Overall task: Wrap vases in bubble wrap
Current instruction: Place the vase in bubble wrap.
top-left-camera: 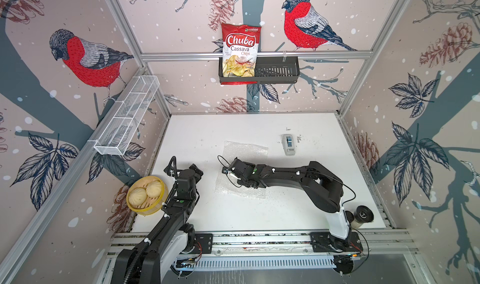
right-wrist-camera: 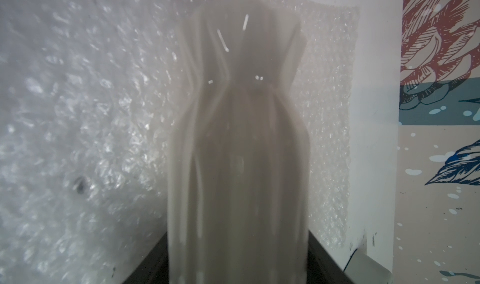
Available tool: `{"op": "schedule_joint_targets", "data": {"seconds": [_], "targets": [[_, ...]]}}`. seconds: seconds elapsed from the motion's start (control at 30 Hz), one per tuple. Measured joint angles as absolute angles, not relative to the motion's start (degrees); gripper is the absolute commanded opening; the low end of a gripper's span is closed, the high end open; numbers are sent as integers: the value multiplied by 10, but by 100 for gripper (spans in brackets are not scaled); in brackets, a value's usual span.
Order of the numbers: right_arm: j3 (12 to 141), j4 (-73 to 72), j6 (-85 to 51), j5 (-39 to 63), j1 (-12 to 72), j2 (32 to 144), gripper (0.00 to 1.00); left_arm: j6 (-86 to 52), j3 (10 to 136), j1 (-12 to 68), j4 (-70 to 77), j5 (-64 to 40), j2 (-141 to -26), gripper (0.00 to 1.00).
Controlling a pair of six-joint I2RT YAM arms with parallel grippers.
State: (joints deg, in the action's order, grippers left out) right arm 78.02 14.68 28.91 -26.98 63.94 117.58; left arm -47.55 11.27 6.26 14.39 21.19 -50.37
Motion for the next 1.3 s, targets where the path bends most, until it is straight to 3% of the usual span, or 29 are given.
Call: {"op": "schedule_joint_targets", "data": {"seconds": [0.13,0.57,1.0,1.3], "targets": [[779,143,298,-270,637,1176,54,-475,112,63,146,212,-504,86],[774,138,296,-273,637,1169,81,-475,110,63,149,212,-500,86],[780,143,269,-270,638,1130,83,-475,109,63,153,212,-500,86],[783,159,220,-236,636,1098,79,-475,109,63,153,212,-499,86]]}}
